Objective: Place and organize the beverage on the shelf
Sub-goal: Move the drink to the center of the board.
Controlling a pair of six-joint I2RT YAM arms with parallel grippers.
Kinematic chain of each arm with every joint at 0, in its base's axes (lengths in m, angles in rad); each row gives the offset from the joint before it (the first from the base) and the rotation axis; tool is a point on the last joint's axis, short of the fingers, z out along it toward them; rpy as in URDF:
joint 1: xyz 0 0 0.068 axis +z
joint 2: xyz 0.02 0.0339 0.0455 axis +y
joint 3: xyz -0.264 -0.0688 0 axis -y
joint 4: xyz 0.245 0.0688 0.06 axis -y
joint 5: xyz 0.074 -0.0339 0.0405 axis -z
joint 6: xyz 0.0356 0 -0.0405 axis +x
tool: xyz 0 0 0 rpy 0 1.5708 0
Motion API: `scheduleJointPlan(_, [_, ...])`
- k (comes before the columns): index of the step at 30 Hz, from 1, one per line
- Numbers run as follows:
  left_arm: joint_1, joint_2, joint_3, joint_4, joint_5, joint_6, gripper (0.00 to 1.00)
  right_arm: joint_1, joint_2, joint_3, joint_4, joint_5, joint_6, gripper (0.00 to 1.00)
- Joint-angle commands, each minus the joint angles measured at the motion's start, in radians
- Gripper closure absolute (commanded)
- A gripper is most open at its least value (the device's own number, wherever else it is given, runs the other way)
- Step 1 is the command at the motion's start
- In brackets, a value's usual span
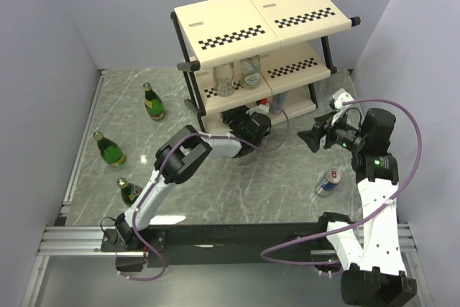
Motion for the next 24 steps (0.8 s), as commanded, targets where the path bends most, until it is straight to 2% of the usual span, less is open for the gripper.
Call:
scheduleJointPlan(1, [0.002,-0.007,-0.016,-0.011,0.038,-0.027,0.58,-0.008,-0.013,0.005,0.028,-0.022,-0.001,0.2])
scheduleJointPlan(6, [-0.024,-0.047,-0.056,0.023,0.042,-0.03,0.72,-0.01,-0.016,0.004,0.031,-0.023,0.001,0.2])
scheduleJointPlan(9, [-0.05,-0.068,-0.079,0.048,0.035,-0.017,0.77,-0.01,-0.018,0.007,0.028,-0.023,0.001,0.2])
scheduleJointPlan(18, [-0.138,-0.127,-0.133,0.097,0.007,-0.003,0.82,-0.014,-0.025,0.007,0.029,-0.026,0.001,0.2])
scheduleJointPlan(24, [-0.184,-0.168,-0.153,0.026,0.009,-0.081,0.87,-0.016,-0.027,0.007,0.026,-0.031,-0.001,0.2])
